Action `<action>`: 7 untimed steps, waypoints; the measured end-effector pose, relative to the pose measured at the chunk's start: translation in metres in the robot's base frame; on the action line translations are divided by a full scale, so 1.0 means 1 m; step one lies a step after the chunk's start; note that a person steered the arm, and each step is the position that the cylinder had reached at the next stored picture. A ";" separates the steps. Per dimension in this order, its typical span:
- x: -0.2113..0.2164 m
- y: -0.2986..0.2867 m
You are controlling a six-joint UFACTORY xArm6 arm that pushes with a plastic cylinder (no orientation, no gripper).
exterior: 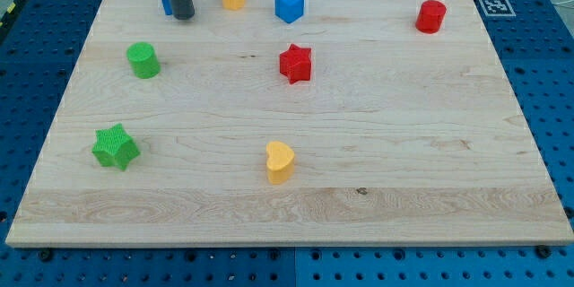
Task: Push blue cube a bit up
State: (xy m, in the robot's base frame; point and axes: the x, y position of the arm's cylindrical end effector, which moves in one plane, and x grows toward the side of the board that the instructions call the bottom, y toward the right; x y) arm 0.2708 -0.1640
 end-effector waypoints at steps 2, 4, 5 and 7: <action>-0.015 -0.005; 0.027 0.003; 0.050 0.019; 0.043 0.082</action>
State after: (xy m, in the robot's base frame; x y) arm 0.3141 -0.0817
